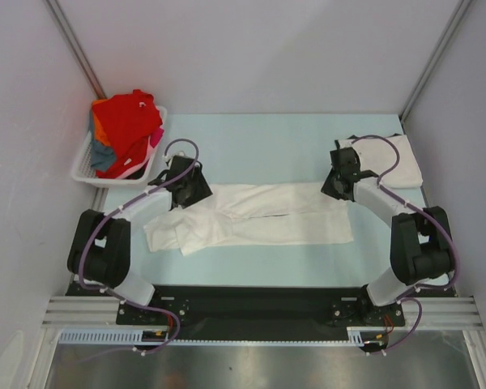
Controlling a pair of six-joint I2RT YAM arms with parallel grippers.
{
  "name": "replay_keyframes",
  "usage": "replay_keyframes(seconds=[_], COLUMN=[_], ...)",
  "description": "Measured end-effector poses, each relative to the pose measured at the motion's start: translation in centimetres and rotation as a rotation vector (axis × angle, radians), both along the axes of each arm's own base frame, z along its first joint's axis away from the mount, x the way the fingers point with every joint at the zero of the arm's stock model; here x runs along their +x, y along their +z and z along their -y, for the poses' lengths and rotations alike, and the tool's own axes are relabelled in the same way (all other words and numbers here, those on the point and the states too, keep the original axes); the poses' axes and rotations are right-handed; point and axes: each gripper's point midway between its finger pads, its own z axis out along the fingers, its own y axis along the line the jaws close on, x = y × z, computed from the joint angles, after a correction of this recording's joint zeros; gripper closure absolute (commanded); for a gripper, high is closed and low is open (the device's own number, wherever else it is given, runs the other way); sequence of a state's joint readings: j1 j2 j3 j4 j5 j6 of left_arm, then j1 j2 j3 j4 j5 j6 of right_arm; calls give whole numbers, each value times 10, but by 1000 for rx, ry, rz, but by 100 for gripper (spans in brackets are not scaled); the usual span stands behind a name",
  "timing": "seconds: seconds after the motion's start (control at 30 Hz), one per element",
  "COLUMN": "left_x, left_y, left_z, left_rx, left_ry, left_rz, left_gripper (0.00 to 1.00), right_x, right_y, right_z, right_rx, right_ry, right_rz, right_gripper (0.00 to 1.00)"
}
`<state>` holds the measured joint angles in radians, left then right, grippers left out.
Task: Fold and stack the t-shirts
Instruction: Fold the tshirt
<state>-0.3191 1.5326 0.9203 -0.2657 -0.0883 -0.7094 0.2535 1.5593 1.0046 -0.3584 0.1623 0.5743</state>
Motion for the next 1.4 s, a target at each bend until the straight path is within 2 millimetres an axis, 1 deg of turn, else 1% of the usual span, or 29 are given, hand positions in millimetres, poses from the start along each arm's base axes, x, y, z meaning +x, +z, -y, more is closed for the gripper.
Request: replay_keyframes(seconds=[0.07,0.17,0.3,0.37,0.47,0.57,0.83,0.97,1.07,1.17,1.27,1.33,1.37,1.4], left_x=[-1,0,1,0,1,2,2,2,1,1,-1,0,0,0], left_y=[-9,-22,-39,-45,-48,-48,-48,-47,-44,-35,-19,-5,1,7], left_z=[-4,-12,-23,-27,-29,-30,-30,-31,-34,-38,-44,-49,-51,-54], left_rx=[11,19,24,26,19,17,13,16,25,39,51,56,64,69], left_ry=[16,51,90,103,118,123,126,127,134,148,166,183,190,197], left_rz=[-25,-61,-106,-126,-131,-132,-133,-130,-124,-103,-61,-18,1,19], left_gripper=[37,38,38,39,39,40,40,40,40,40,44,55,68,77], right_x=[4,6,3,2,6,6,-12,-20,-25,-24,-23,-24,-24,-24], right_y=[-7,-25,-51,-59,-60,-60,-54,-46,-35,-24,-14,-6,-3,0], right_z=[9,19,33,42,55,63,82,87,90,89,84,74,68,62], right_rx=[-20,-60,-114,-121,-107,-103,-151,-164,-163,-162,-164,-166,-166,-164], right_ry=[-30,-59,-107,-143,-202,-244,-318,-332,-338,-334,-310,-279,-259,-241], right_rz=[-8,-46,-112,-133,-123,-109,-98,-85,-63,-34,-6,19,31,40], right_gripper=[100,100,100,100,100,100,100,100,100,100,100,100,100,100])
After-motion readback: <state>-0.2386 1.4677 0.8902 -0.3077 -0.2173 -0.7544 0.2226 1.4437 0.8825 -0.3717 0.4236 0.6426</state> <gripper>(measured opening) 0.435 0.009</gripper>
